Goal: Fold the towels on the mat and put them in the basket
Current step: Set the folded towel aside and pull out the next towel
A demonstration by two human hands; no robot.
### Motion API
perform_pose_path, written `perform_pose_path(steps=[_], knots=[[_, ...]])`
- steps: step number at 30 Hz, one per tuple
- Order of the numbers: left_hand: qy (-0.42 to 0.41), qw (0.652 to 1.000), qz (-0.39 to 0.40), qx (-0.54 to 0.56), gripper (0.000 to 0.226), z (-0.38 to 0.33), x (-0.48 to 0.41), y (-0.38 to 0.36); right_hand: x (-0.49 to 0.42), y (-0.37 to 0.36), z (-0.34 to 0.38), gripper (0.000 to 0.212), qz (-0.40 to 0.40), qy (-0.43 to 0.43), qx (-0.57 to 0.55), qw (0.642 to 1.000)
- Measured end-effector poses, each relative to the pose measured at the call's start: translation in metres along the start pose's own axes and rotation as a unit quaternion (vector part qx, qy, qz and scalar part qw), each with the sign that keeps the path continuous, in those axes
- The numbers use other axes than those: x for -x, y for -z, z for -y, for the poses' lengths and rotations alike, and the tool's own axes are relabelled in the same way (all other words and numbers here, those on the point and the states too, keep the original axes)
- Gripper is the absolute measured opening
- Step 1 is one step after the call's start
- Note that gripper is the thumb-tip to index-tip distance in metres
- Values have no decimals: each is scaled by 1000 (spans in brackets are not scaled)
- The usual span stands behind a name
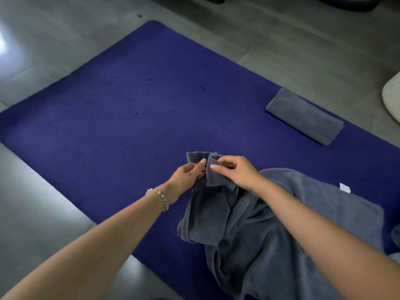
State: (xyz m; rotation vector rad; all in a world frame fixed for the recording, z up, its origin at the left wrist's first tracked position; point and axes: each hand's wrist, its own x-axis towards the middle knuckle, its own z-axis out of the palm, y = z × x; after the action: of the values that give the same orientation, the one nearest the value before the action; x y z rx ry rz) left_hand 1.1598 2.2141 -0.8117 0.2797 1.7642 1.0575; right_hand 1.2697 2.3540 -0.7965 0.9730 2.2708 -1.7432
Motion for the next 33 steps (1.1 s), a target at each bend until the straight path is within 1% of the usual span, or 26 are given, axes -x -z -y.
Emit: perform_pose_path(steps=[2,3,4,5,6,7,8,9,10,11,13,14,15,16,18,19,21,24,26,27,29,31,32,33], knots=[[5,997,36,64,42,-10,4,-1,5,1,12,23,37,8,-47,998],[7,996,42,75,45,-14,7,-1,7,2,15,25,68,-1,-66,996],[2,997,38,71,55,-14,8,0,9,4,17,29,102,-15,-83,991],[-10,997,26,69,58,-12,10,1,11,5,16,32,123,-27,-98,987],[-25,997,2,77,53,-8,13,3,13,7,15,33,117,-33,-103,987],[-31,995,-25,90,45,-4,18,8,13,10,14,32,79,-32,-96,992],[-23,995,-48,86,40,1,22,16,13,12,10,29,17,-31,-71,997],[-3,996,-68,63,39,5,26,25,11,13,4,26,-45,-39,-33,998],[28,997,-78,10,42,12,29,36,11,11,-3,25,-82,-56,-5,995],[67,993,-79,-60,47,19,32,47,10,7,-10,30,-90,-77,3,993],[153,969,-67,-184,62,33,35,61,12,-10,-15,41,-51,-92,-10,994],[177,959,-61,-214,67,39,35,63,13,-23,-16,43,-18,-86,-15,996],[180,958,-63,-214,68,45,34,64,16,-38,-14,43,24,-77,-21,997],[167,964,-70,-196,67,49,32,63,19,-53,-13,42,63,-70,-19,995],[106,979,-103,-143,56,53,29,58,26,-81,-14,44,125,-57,0,990],[75,984,-111,-122,51,53,27,53,28,-91,-20,47,133,-55,4,990],[44,992,-87,-83,46,50,25,42,30,-97,-27,49,124,-81,-9,989],[51,997,-40,-40,49,44,21,27,37,-93,-29,43,141,-107,-57,983],[52,997,-23,-60,45,43,20,22,41,-91,-28,42,151,-108,-98,978],[39,996,-20,-72,41,45,20,20,44,-88,-25,44,140,-100,-120,978],[-5,998,-22,-60,31,46,24,17,44,-79,-21,45,62,-70,-165,982],[-38,998,5,-40,30,40,30,16,44,-62,-16,39,-52,-30,-141,988],[-50,997,28,-42,33,33,34,15,42,-53,-14,36,-88,-22,-124,988],[-62,996,53,-44,35,26,37,14,39,-44,-13,40,-95,-29,-127,987]])
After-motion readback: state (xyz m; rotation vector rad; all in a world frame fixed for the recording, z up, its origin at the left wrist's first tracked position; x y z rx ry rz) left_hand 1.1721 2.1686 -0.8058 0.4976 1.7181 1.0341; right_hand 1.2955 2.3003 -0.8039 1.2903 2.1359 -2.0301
